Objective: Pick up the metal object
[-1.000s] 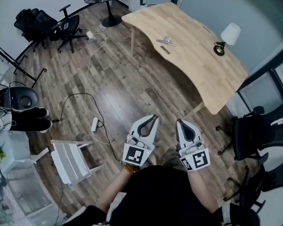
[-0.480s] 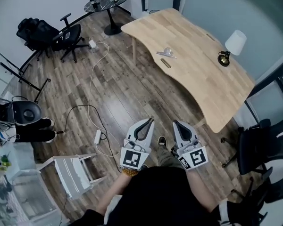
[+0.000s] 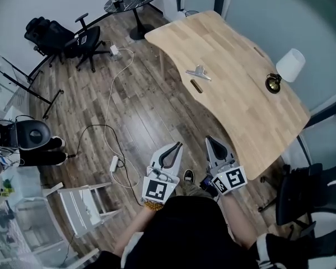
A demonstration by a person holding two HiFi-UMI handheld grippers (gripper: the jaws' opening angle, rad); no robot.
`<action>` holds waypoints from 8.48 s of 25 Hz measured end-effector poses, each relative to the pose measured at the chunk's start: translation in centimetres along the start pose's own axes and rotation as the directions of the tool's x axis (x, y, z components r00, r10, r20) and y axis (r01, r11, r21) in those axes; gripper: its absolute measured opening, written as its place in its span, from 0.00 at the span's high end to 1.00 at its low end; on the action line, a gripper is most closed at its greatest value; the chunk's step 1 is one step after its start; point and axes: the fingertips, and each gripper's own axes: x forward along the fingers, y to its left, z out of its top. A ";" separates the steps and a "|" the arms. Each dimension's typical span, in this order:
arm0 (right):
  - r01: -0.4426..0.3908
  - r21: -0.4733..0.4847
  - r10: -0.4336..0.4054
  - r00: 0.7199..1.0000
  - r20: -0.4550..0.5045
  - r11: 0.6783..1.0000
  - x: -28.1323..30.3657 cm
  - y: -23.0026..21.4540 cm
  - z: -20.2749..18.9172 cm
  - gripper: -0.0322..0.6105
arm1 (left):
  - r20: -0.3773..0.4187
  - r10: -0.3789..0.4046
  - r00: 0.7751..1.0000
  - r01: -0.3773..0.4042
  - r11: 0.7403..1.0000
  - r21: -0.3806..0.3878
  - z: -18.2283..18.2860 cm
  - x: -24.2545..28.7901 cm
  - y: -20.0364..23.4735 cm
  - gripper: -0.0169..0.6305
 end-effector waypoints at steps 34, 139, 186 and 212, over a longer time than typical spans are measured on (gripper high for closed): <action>0.392 -0.058 -0.396 0.908 -0.133 0.918 25.5 -20.4 -3.4 0.96 | 0.003 -0.260 0.966 0.260 0.965 -0.020 -0.7 19.1 23.8 0.92; 0.773 -0.120 -0.490 0.267 -0.830 0.623 39.4 -41.2 -33.5 0.51 | -0.136 -0.660 0.739 0.664 0.748 -0.018 -8.4 52.5 51.6 0.92; 0.929 -0.096 -0.932 0.349 -0.101 0.358 39.1 -37.1 -4.4 0.51 | 0.121 -0.787 0.605 0.789 0.613 0.043 0.3 56.8 36.5 0.92; 0.897 -0.208 -0.891 0.424 0.162 0.390 42.9 -31.3 3.5 0.51 | 0.147 -0.781 0.607 0.768 0.624 0.143 0.9 53.3 35.9 0.92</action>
